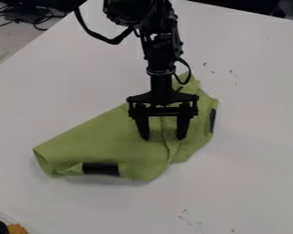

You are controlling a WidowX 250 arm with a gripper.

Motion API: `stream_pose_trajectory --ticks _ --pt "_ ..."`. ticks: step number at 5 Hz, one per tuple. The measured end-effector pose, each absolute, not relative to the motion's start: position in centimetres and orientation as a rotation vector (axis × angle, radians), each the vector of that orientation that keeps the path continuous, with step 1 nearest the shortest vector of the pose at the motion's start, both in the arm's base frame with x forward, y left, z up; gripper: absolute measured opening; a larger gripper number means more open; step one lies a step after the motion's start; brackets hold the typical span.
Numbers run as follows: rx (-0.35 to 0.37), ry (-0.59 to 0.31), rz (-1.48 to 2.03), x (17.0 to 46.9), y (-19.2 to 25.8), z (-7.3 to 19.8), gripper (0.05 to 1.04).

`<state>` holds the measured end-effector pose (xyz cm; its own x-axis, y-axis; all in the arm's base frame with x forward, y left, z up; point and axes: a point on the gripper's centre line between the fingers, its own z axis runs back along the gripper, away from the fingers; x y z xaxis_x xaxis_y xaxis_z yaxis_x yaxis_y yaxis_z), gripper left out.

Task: Move the cloth to the right of the table

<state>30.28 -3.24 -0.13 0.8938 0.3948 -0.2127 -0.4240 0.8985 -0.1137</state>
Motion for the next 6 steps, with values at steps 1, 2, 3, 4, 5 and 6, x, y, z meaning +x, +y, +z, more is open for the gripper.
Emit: stream_pose_trajectory --ticks 1,2,3,4,5,6 --pt "-0.194 0.191 0.422 30.0 -5.0 -0.2 1.001" --pt "-0.221 0.203 0.393 29.5 -7.4 -0.3 1.002" --pt "-0.256 0.221 0.376 28.8 -9.6 0.0 1.002" --pt "-0.299 0.234 0.379 27.4 -12.0 0.0 1.001" --pt "-0.288 0.248 0.371 26.7 -13.4 0.0 1.001" --pt "-0.28 0.261 0.358 26.5 -14.0 0.1 1.001"
